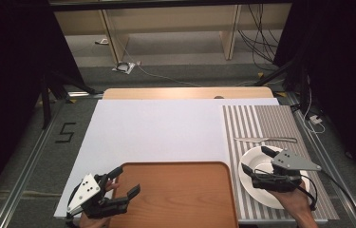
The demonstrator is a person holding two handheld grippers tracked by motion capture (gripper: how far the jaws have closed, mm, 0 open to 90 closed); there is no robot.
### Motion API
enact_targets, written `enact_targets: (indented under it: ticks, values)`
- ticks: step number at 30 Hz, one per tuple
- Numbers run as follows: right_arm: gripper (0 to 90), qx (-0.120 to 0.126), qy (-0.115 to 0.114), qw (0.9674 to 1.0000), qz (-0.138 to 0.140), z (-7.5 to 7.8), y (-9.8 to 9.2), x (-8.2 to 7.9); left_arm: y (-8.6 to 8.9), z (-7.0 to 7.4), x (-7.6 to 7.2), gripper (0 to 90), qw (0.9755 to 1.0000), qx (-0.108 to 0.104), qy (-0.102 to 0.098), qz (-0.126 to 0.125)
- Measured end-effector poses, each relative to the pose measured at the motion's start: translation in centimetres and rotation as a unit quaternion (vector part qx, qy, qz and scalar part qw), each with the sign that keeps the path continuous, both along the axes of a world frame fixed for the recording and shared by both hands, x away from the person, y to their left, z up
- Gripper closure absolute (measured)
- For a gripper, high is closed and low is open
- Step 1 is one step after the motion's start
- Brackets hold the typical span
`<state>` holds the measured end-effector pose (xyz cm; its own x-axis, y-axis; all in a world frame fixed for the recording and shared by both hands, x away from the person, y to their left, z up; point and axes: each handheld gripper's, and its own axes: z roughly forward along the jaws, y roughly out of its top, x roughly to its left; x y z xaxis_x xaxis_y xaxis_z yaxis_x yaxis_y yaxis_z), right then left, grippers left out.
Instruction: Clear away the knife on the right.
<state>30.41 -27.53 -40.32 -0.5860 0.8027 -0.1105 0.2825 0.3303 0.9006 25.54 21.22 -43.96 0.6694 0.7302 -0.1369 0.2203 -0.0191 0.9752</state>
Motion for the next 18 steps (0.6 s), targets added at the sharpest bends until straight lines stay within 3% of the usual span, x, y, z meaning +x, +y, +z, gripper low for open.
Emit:
enact_targets:
  ticks: [7, 10, 18]
  values:
    - [16.0, -0.023, 0.012, 0.9995, -0.015, 0.2, -0.9, 1.1, 0.1, 0.0, 0.0, 15.2, 1.0000, 0.000, 0.001, 0.001]
    - [16.0, -0.049, 0.018, 0.9984, -0.024, 0.3, -1.6, 1.8, 0.1, 0.0, 0.0, 15.2, 1.0000, 0.001, 0.001, 0.001]
    - [16.1, -0.061, 0.033, 0.9969, -0.036, 0.6, -2.7, 3.2, 0.0, 0.0, 0.0, 15.2, 1.0000, 0.002, 0.002, 0.002]
